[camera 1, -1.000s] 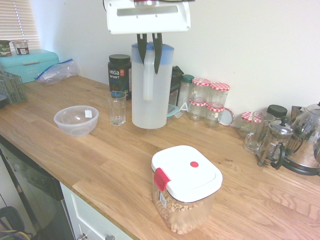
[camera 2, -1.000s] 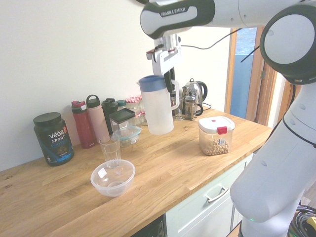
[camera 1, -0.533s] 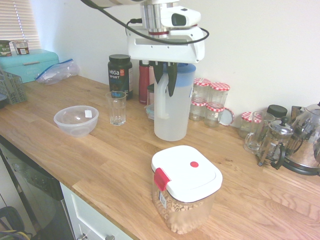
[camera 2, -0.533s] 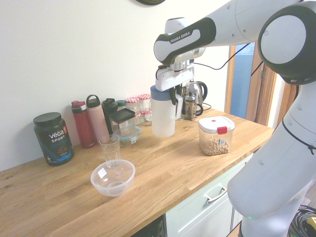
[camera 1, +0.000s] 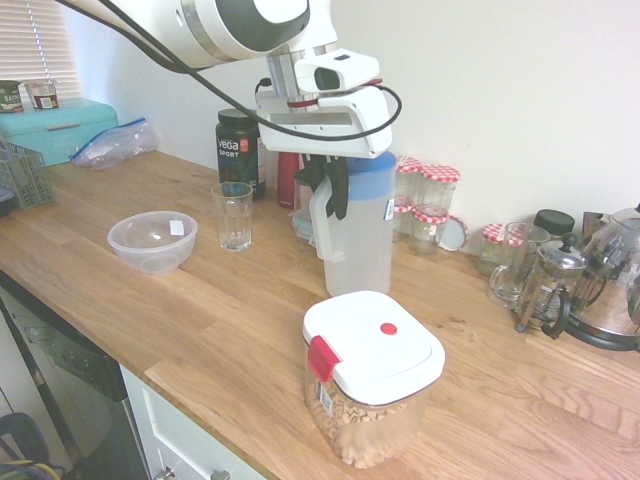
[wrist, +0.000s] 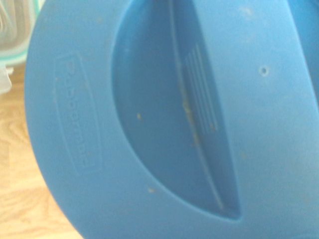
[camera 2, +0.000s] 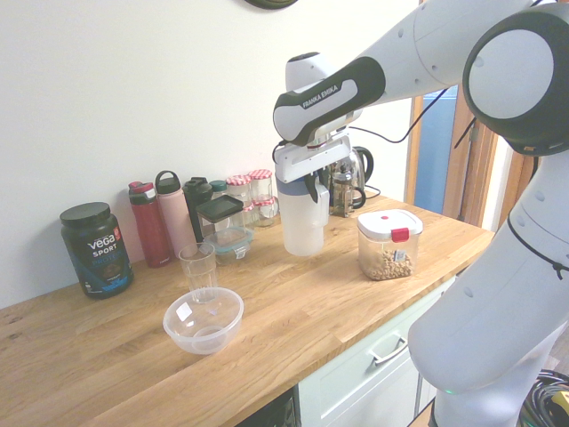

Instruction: Pour me some water

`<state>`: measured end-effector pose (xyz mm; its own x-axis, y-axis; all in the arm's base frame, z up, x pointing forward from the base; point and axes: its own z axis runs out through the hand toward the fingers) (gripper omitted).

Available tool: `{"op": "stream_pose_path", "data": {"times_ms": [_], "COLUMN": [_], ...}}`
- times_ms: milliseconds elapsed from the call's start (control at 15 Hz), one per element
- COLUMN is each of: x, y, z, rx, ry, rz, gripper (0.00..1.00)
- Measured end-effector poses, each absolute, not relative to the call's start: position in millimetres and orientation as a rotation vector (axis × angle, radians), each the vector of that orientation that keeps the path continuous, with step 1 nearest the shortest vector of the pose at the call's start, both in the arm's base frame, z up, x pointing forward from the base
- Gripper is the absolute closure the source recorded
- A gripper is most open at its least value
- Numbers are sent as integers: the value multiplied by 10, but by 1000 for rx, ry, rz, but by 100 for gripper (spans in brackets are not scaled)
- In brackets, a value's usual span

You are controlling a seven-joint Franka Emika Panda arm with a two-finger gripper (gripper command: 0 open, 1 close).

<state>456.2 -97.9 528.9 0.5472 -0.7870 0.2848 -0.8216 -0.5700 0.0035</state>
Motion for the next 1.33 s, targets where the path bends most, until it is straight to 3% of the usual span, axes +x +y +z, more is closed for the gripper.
{"op": "stream_pose_path", "data": {"times_ms": [467, 533, 1333], "x": [4504, 4501, 4324], "y": [-939, -936, -1023], "z": [5155, 5145, 5297], "rx": [2678, 2680, 2671], "ry": [-1453, -1457, -1513], "rz": [306, 301, 285], "gripper": [100, 0, 0]}}
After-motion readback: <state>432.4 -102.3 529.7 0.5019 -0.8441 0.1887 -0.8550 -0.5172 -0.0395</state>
